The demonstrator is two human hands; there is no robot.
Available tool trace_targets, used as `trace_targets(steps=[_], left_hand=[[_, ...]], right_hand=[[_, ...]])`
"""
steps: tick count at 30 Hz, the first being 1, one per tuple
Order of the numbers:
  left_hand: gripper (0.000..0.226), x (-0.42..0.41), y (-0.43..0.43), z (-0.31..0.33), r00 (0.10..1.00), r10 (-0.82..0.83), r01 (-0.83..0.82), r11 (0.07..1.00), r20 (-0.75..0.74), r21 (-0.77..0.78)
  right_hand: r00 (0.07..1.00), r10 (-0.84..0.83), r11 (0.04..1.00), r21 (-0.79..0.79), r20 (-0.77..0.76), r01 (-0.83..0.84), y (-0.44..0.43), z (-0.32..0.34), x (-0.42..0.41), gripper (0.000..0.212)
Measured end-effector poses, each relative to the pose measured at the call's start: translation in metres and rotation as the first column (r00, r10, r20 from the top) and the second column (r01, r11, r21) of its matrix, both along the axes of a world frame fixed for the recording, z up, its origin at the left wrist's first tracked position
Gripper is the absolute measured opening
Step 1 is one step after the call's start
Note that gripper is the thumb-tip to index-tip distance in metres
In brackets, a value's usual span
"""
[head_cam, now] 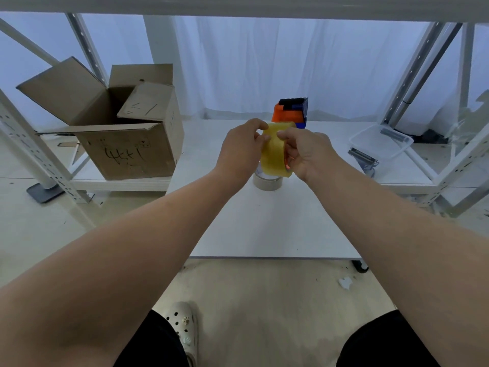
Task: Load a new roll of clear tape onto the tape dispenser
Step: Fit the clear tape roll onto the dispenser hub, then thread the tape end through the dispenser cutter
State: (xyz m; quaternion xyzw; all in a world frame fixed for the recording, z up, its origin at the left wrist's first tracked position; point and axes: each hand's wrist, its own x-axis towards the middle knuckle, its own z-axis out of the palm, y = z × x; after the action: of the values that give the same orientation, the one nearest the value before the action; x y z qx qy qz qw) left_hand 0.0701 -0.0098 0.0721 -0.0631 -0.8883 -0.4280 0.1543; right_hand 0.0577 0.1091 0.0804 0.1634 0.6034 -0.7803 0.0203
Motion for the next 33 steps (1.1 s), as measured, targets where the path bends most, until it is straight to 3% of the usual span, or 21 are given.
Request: trace_targets(steps=[8, 12, 14, 17, 19, 21, 25, 28, 30, 33], left_hand=[[0.003, 0.002, 0.002, -0.002, 0.999, -0.019, 0.021, 0.999, 0.045, -0.050], [0.006, 0.002, 0.002, 0.000, 0.999, -0.033, 0.034, 0.999, 0.023, -0.017], [0.022, 0.001, -0.001, 0.005, 0.998, -0.059, 0.059, 0.998, -0.005, -0.015], [0.050, -0.001, -0.010, 0.007, 0.986, -0.133, 0.102, 0.957, -0.097, -0.270], [0.067, -0.003, -0.019, 0.003, 0.972, -0.181, 0.080, 0.856, -0.151, -0.510], [0.074, -0.004, -0.027, 0.001, 0.965, -0.190, 0.030, 0.760, -0.178, -0.650], [0.065, -0.009, -0.038, 0.004, 0.972, -0.180, 0.019, 0.697, -0.149, -0.717], [0.065, -0.008, -0.039, 0.005, 0.974, -0.211, 0.088, 0.691, -0.084, -0.717], [0.062, -0.007, -0.037, 0.007, 0.974, -0.217, 0.108, 0.691, -0.062, -0.715], [0.059, -0.006, -0.037, 0.010, 0.975, -0.215, 0.105, 0.646, -0.049, -0.756]], right_hand=[[0.999, 0.027, 0.985, 0.171, -0.023, -0.023, 0.004, -0.001, 0.000, 0.052], [0.993, 0.082, 0.966, 0.251, -0.080, -0.060, 0.008, 0.006, 0.001, 0.045], [0.983, 0.136, 0.922, 0.378, -0.123, -0.081, 0.008, 0.010, 0.003, 0.041], [0.958, 0.213, 0.818, 0.571, -0.194, -0.066, 0.012, 0.013, 0.008, 0.031], [0.948, 0.252, 0.779, 0.622, -0.196, -0.079, 0.014, 0.013, 0.009, 0.031], [0.941, 0.292, 0.735, 0.670, -0.171, -0.107, 0.014, 0.011, 0.009, 0.033], [0.917, 0.379, 0.663, 0.728, -0.128, -0.173, 0.013, 0.007, 0.009, 0.028], [0.908, 0.405, 0.672, 0.709, -0.108, -0.215, 0.013, 0.006, 0.009, 0.024], [0.897, 0.431, 0.649, 0.726, -0.102, -0.230, 0.012, 0.007, 0.010, 0.032], [0.882, 0.467, 0.536, 0.814, -0.065, -0.225, 0.010, 0.004, 0.009, 0.055]])
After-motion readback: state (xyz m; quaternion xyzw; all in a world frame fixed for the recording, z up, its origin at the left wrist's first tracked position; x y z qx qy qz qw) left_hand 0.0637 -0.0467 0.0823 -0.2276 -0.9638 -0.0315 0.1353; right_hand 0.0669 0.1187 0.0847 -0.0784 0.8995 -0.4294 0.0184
